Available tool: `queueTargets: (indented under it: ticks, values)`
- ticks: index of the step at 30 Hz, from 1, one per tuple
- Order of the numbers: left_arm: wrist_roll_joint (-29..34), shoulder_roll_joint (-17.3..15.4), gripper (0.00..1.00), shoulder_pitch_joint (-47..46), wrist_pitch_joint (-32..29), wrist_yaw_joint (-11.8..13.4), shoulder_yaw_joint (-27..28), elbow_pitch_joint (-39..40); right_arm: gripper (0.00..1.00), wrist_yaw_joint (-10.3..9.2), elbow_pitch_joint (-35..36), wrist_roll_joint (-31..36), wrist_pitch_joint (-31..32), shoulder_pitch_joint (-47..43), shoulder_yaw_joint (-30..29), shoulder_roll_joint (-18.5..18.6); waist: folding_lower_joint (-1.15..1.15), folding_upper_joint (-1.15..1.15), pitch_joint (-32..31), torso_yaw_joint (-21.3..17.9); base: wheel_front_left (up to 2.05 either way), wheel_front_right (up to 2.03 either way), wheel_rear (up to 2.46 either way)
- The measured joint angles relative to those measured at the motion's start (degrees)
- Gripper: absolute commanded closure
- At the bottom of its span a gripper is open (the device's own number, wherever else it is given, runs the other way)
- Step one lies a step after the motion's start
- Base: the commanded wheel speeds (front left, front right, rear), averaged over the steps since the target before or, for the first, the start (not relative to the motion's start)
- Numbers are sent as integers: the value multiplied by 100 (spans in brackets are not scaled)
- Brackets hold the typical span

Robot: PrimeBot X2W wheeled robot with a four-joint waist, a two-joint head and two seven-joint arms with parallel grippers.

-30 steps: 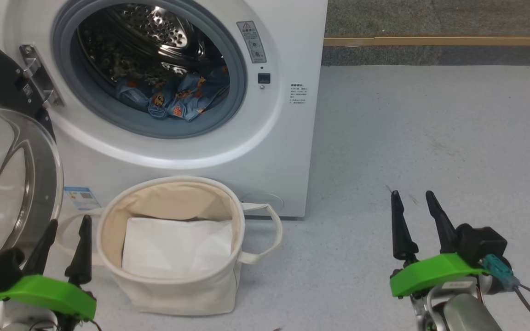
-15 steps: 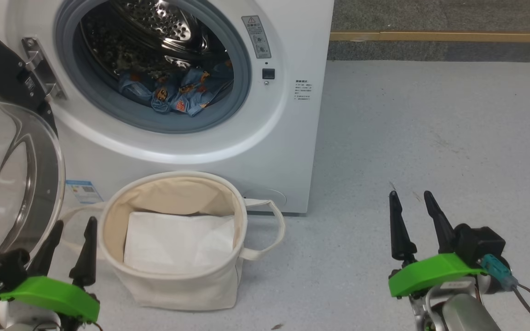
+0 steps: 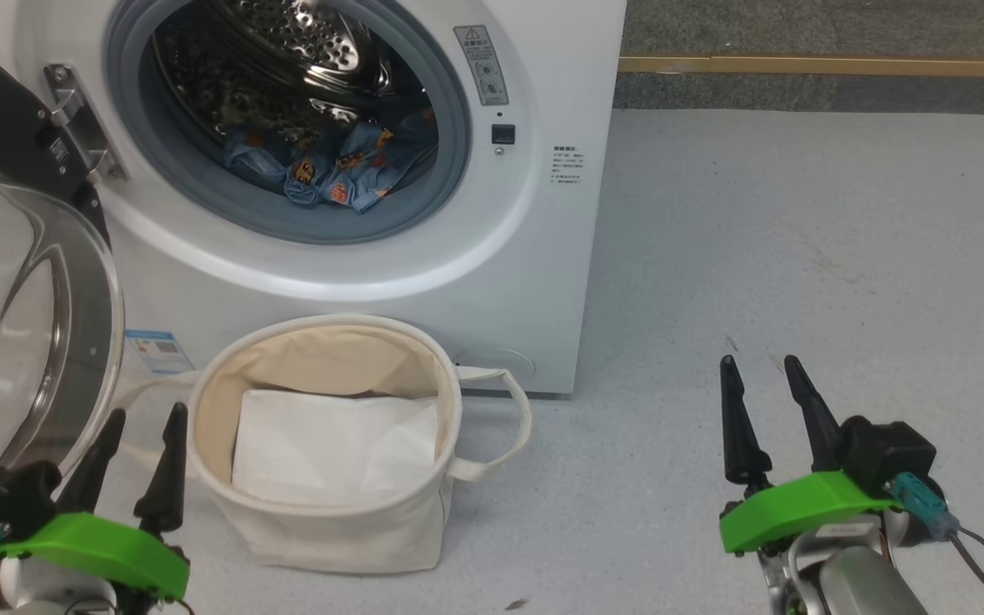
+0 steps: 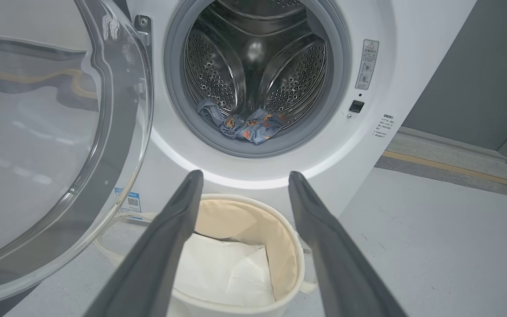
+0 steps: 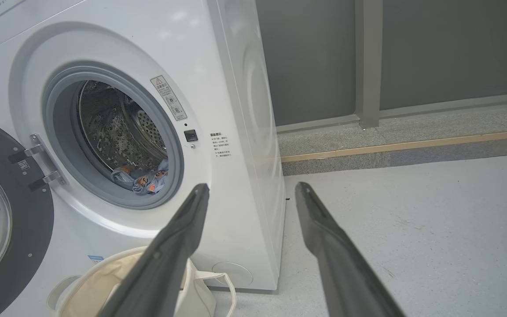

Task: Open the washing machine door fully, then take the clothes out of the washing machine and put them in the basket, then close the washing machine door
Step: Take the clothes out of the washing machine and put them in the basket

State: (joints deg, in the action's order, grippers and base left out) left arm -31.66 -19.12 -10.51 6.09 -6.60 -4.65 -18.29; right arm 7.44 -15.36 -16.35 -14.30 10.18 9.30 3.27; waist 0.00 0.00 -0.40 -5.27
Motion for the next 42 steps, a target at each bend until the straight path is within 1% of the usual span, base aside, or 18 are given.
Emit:
queueTargets:
  ticks: [9, 19, 26, 29, 32, 36, 42]
  values:
    - [-118, -69, 0, 1, -45, -5, -66, 142, 0, 0, -13, -40, 0, 1, 22, -9, 0, 0, 9, 23, 102, -41, -61]
    - [-188, -68, 0, -4, -94, -4, -158, 180, 0, 0, -35, -40, 0, 1, 29, -8, 0, 0, 39, 48, 222, -150, -72]
    - [-145, -64, 0, -51, -29, 133, -148, 156, 0, 0, -46, -40, 0, 7, 37, -8, 0, 0, 58, 63, 183, -156, -27]
    - [-87, -62, 0, -70, 48, 205, -161, 123, 0, 0, -45, -40, 0, 7, 68, -8, 0, 0, 65, 77, 102, -102, 0]
    - [-83, -46, 0, -126, 110, 221, -172, 55, 0, 0, -46, -40, 0, 22, 91, -8, 0, 0, 76, 85, 61, -61, 0]
    - [60, -51, 0, -167, 234, 314, -186, 11, 0, 0, -49, -40, 0, 20, 105, -9, 0, 0, 88, 88, 16, -16, 0]
    - [34, -38, 0, -171, 265, 356, -188, -51, 0, 0, -49, -40, 0, 20, 111, -9, 0, 0, 121, 75, 0, 0, 0]
